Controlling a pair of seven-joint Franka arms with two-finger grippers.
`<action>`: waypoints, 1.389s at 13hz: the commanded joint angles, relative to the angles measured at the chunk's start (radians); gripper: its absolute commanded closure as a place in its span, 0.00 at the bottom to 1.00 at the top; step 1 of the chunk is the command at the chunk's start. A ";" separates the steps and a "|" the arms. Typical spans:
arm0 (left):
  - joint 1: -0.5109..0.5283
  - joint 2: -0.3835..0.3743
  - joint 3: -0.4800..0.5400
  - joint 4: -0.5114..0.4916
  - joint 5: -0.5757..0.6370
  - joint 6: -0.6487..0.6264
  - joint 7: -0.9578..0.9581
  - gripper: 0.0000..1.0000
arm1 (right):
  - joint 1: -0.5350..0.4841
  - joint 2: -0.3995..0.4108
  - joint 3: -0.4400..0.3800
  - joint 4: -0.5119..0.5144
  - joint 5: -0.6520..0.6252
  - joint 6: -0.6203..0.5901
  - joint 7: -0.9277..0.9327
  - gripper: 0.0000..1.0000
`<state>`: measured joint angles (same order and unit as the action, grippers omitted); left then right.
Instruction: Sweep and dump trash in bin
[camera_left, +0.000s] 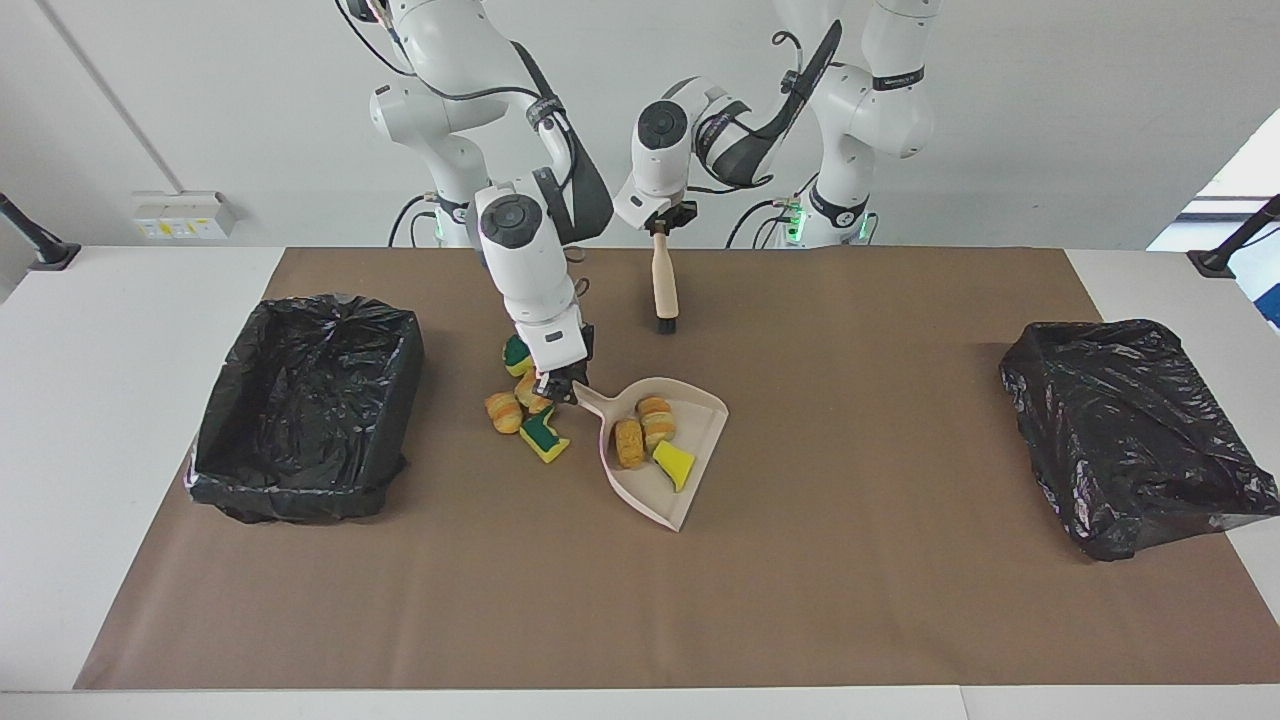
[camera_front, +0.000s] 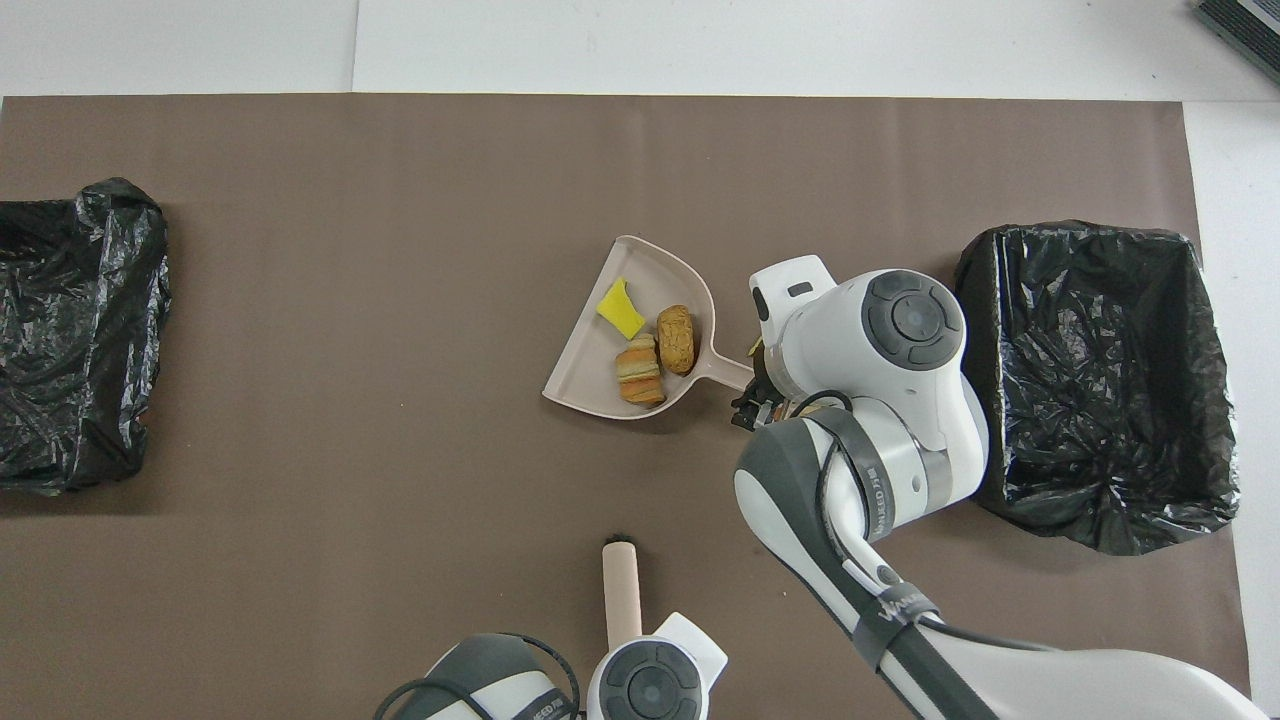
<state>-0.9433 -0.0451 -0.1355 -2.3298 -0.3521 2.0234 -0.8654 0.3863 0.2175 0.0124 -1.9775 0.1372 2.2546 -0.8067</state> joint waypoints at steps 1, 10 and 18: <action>-0.014 -0.004 0.019 -0.020 -0.016 0.018 -0.009 0.74 | -0.015 -0.007 0.004 -0.017 0.013 -0.001 -0.035 0.00; 0.128 0.002 0.028 0.090 0.027 -0.093 0.112 0.00 | -0.015 0.006 0.004 -0.038 0.018 0.042 -0.092 1.00; 0.492 -0.010 0.033 0.377 0.240 -0.245 0.356 0.00 | -0.069 -0.073 0.000 0.002 0.096 -0.012 -0.078 1.00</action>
<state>-0.5461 -0.0501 -0.0936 -2.0367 -0.1365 1.8304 -0.5569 0.3506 0.1972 0.0070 -1.9797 0.1651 2.2770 -0.8670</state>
